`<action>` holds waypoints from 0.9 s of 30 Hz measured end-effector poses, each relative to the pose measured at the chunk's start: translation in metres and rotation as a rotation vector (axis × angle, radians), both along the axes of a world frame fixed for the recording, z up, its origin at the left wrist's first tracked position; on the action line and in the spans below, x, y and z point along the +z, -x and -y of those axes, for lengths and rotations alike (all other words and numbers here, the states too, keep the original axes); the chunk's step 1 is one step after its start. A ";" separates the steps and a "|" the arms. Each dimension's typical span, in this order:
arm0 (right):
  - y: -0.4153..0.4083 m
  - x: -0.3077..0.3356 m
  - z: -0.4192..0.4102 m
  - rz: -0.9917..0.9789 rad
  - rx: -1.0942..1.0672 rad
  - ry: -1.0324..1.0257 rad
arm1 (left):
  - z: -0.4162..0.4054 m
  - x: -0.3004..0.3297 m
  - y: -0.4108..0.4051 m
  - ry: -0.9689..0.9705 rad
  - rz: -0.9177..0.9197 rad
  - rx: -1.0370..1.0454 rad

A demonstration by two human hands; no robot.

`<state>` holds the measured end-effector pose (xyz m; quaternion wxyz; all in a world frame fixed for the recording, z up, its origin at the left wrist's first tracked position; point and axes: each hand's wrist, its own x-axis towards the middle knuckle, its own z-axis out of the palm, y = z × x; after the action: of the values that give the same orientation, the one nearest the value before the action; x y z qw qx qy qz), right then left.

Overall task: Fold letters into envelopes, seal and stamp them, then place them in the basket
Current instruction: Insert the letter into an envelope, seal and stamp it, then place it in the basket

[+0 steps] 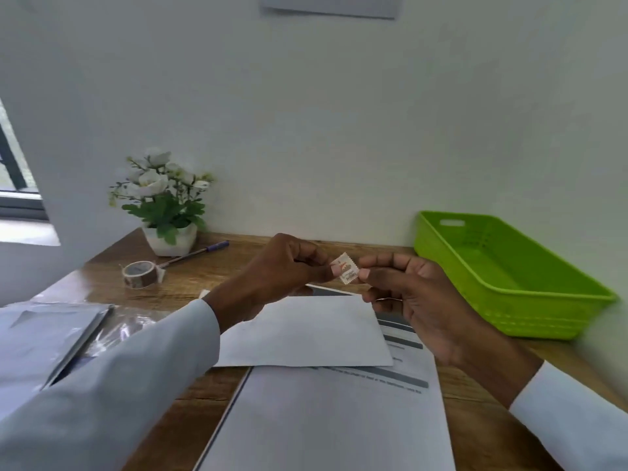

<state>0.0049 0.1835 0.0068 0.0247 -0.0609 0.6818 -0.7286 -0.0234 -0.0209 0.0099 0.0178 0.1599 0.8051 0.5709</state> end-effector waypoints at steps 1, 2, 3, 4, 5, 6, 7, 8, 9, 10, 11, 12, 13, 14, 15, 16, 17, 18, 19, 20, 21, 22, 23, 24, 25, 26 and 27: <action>0.000 -0.001 -0.004 0.003 -0.011 -0.008 | -0.004 -0.001 0.002 0.001 0.006 0.002; 0.000 -0.002 -0.007 0.005 -0.022 -0.029 | -0.008 -0.001 0.005 0.015 0.007 0.002; 0.001 -0.004 -0.010 0.004 -0.034 -0.063 | -0.011 -0.002 0.007 0.050 0.000 -0.005; 0.002 -0.006 -0.012 0.002 -0.045 -0.106 | -0.014 -0.003 0.009 0.099 -0.019 -0.019; 0.003 -0.008 -0.015 0.002 -0.057 -0.145 | -0.017 -0.004 0.011 0.155 -0.038 -0.039; 0.004 -0.010 -0.016 0.007 -0.067 -0.175 | -0.020 -0.005 0.013 0.208 -0.050 -0.054; 0.005 -0.012 -0.016 0.016 -0.073 -0.190 | -0.023 -0.006 0.015 0.252 -0.055 -0.062; 0.007 -0.014 -0.016 0.028 -0.075 -0.194 | -0.025 -0.007 0.017 0.281 -0.057 -0.069; 0.009 -0.016 -0.015 0.038 -0.077 -0.188 | -0.028 -0.008 0.019 0.303 -0.061 -0.076; 0.011 -0.017 -0.015 0.052 -0.084 -0.179 | -0.030 -0.009 0.022 0.319 -0.067 -0.083; 0.013 -0.019 -0.015 0.072 -0.095 -0.171 | -0.031 -0.010 0.025 0.335 -0.072 -0.087; 0.015 -0.021 -0.015 0.100 -0.110 -0.163 | -0.033 -0.011 0.028 0.355 -0.077 -0.088; 0.017 -0.023 -0.015 0.132 -0.123 -0.155 | -0.034 -0.013 0.031 0.385 -0.084 -0.086; 0.019 -0.025 -0.015 0.161 -0.132 -0.149 | -0.034 -0.016 0.034 0.430 -0.104 -0.077; 0.022 -0.027 -0.015 0.188 -0.137 -0.147 | -0.035 -0.020 0.036 0.483 -0.131 -0.065; 0.023 -0.028 -0.016 0.212 -0.142 -0.152 | -0.035 -0.024 0.038 0.531 -0.151 -0.055; 0.025 -0.029 -0.016 0.232 -0.150 -0.160 | -0.035 -0.028 0.039 0.563 -0.162 -0.055; 0.027 -0.030 -0.016 0.246 -0.156 -0.168 | -0.034 -0.032 0.040 0.579 -0.164 -0.067; 0.029 -0.031 -0.016 0.257 -0.158 -0.176 | -0.034 -0.035 0.042 0.580 -0.166 -0.083; 0.031 -0.031 -0.017 0.267 -0.154 -0.187 | -0.033 -0.037 0.042 0.568 -0.169 -0.095; 0.032 -0.031 -0.017 0.274 -0.146 -0.204 | -0.032 -0.040 0.042 0.549 -0.173 -0.098; 0.033 -0.031 -0.017 0.281 -0.139 -0.225 | -0.031 -0.042 0.042 0.525 -0.177 -0.096; 0.034 -0.032 -0.016 0.286 -0.135 -0.247 | -0.030 -0.044 0.042 0.496 -0.177 -0.089; 0.035 -0.032 -0.016 0.287 -0.134 -0.266 | -0.029 -0.048 0.042 0.465 -0.174 -0.080; 0.036 -0.032 -0.016 0.285 -0.134 -0.279 | -0.028 -0.051 0.042 0.432 -0.167 -0.069; 0.036 -0.033 -0.015 0.282 -0.134 -0.288 | -0.027 -0.055 0.042 0.406 -0.162 -0.057; 0.036 -0.033 -0.015 0.278 -0.135 -0.297 | -0.027 -0.058 0.041 0.388 -0.163 -0.044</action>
<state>-0.0310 0.1988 -0.0258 0.0784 0.0901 0.7741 -0.6217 -0.0647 0.0059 -0.0484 -0.0042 0.2168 0.8949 0.3900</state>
